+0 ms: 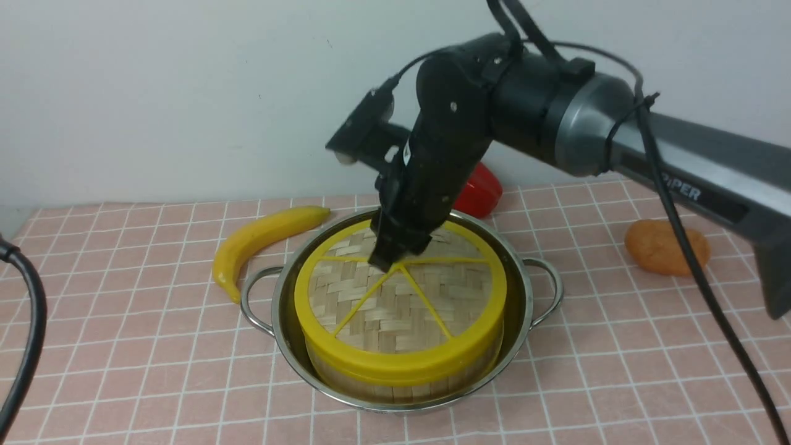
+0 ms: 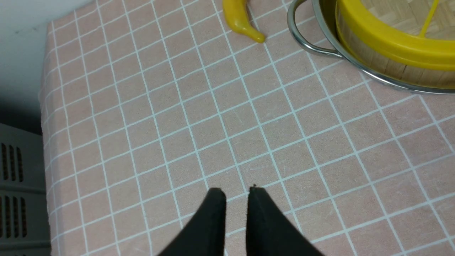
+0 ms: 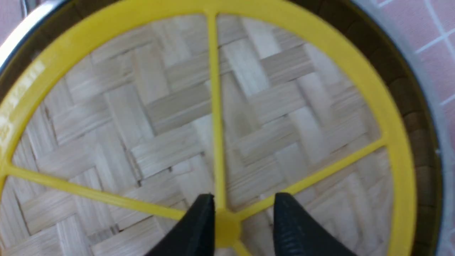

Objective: Place the steamer in the pot on the pink tablecloth, and put the lid on the steamer.

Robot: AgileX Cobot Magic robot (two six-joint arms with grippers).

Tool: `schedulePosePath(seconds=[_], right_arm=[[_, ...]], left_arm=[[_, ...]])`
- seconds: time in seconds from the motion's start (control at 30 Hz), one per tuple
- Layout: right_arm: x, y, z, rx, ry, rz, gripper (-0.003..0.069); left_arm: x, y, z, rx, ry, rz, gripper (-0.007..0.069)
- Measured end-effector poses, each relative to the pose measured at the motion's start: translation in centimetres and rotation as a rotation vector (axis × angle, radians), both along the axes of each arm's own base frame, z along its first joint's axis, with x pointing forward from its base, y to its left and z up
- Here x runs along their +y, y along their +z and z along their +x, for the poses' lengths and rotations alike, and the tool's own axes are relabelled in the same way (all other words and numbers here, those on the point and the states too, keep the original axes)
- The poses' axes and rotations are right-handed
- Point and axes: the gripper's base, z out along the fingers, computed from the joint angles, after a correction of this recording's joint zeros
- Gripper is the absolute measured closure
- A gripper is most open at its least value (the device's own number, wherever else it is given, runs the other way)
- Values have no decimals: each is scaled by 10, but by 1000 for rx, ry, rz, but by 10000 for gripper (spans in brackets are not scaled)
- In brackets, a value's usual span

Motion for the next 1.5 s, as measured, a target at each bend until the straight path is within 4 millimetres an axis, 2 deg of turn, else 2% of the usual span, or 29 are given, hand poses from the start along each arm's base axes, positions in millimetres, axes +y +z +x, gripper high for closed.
schedulePosePath(seconds=[0.13, 0.23, 0.27, 0.33, 0.47, 0.53, 0.6, 0.63, 0.73, 0.87, 1.07, 1.3, 1.4, 1.5], right_arm=[[0, 23, 1, -28, -8, 25, 230], [0, 46, 2, -81, -20, 58, 218], [0, 48, 3, -88, -23, 62, 221], [-2, 71, 4, -143, -70, 108, 279], [-17, 124, -7, -229, -203, 229, 586], [-28, 151, -18, -269, -249, 279, 657], [-41, 180, -33, -309, -285, 339, 672], [-41, 180, -33, -309, -285, 339, 672], [-61, 218, -57, -362, -293, 416, 673], [-80, 251, -83, -396, -301, 504, 672], [-89, 268, -101, -372, -303, 591, 666], [-86, 265, -101, -355, -278, 588, 657], [-88, 253, -99, -351, -292, 526, 655], [-101, 199, -108, -227, -348, 355, 648]], left_arm=[[0, 0, 0, 0, 0, 0, 529], [0, 0, 0, 0, 0, 0, 522], [0, 0, 0, 0, 0, 0, 522], [0, 0, 0, 0, 0, -1, 517], [0, 0, 0, 0, 0, -1, 510], [0, 0, 0, 0, 0, -1, 508], [0, 0, 0, 0, 0, 0, 508], [0, 0, 0, 0, 0, 0, 508], [0, 0, 0, 0, 0, -1, 499], [0, 0, 0, 0, 0, -1, 496], [0, 0, 0, 0, 0, -1, 486], [0, 0, 0, 0, 0, -1, 476], [0, 0, 0, 0, -1, -2, 476], [0, 0, 0, 0, -1, -2, 466]])
